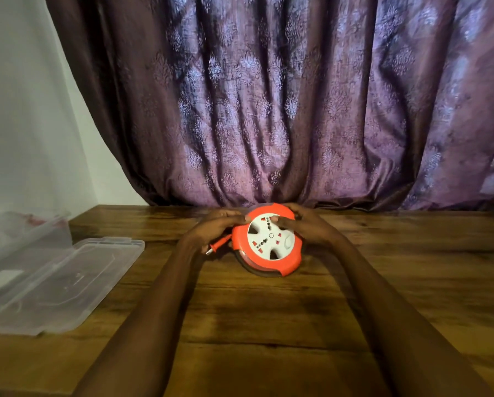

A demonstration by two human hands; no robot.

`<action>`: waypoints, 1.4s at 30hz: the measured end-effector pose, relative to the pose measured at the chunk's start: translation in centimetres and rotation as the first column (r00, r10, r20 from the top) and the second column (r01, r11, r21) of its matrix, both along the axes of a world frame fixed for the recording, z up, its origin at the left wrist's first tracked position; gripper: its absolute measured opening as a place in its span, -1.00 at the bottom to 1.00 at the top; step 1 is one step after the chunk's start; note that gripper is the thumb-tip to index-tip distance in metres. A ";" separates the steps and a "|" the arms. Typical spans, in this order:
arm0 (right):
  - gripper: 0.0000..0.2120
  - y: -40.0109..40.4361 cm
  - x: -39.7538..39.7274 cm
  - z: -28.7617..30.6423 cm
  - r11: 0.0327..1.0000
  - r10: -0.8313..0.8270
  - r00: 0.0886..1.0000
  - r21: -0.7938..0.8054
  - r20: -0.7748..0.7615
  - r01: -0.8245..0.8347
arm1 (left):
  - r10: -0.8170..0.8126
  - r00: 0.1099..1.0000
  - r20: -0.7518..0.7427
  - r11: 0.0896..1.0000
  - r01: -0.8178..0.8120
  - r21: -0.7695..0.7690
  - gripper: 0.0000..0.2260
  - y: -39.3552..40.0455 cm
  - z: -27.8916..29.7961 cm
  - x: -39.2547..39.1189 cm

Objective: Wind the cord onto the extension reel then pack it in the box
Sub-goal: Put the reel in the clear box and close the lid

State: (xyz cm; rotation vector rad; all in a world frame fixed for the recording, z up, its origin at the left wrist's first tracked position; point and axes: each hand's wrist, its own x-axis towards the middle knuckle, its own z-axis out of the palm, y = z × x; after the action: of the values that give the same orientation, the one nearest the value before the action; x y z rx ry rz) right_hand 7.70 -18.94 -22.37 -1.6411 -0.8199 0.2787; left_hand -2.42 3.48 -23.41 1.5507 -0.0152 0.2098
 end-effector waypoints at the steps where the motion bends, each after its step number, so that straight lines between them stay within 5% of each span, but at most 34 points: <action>1: -0.66 0.0 0.0 0.0 1.000 0.007 1.000 -0.022 -0.006 -0.007 | -0.013 1.000 -0.012 1.000 0.013 0.005 -0.77 0.0 -0.1 0.0; 7: -0.80 -0.8 0.2 -0.1 0.997 -0.070 0.995 -0.029 -0.072 0.068 | 0.032 0.999 -0.037 0.998 -0.030 0.051 -0.80 -1.4 -0.3 -0.3; 14: -0.83 0.4 -0.2 0.1 0.938 -0.294 0.938 0.132 -0.185 0.320 | 0.523 0.840 0.143 0.851 -0.524 -0.031 -0.88 -0.6 0.9 -0.2; 18: -0.74 1.3 -1.1 0.4 0.957 -0.246 0.941 0.096 -0.233 0.274 | 0.555 0.801 0.227 0.776 -0.596 0.205 -0.89 1.5 2.2 -3.3; 30: -0.72 7.4 -8.7 2.0 0.986 -0.089 0.984 0.123 -0.157 0.109 | 0.755 0.565 0.334 0.507 -0.825 0.249 -0.81 6.7 5.3 -19.4; 38: -0.75 14.8 -16.4 3.0 0.981 0.165 0.946 0.145 -0.279 -0.128 | 0.865 0.102 0.491 0.021 -0.985 0.169 -0.79 8.8 2.1 -32.1; 42: -0.63 17.1 -19.9 2.9 0.966 0.255 0.920 0.118 -0.299 -0.229 | 0.896 0.012 0.444 -0.144 -0.938 0.316 -0.69 11.1 0.8 -35.3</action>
State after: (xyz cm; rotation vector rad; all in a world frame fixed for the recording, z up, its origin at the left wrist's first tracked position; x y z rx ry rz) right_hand -12.21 -1.85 -19.50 -1.3728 -0.7794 0.6554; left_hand -37.74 14.55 -22.65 1.8379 1.2103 1.6314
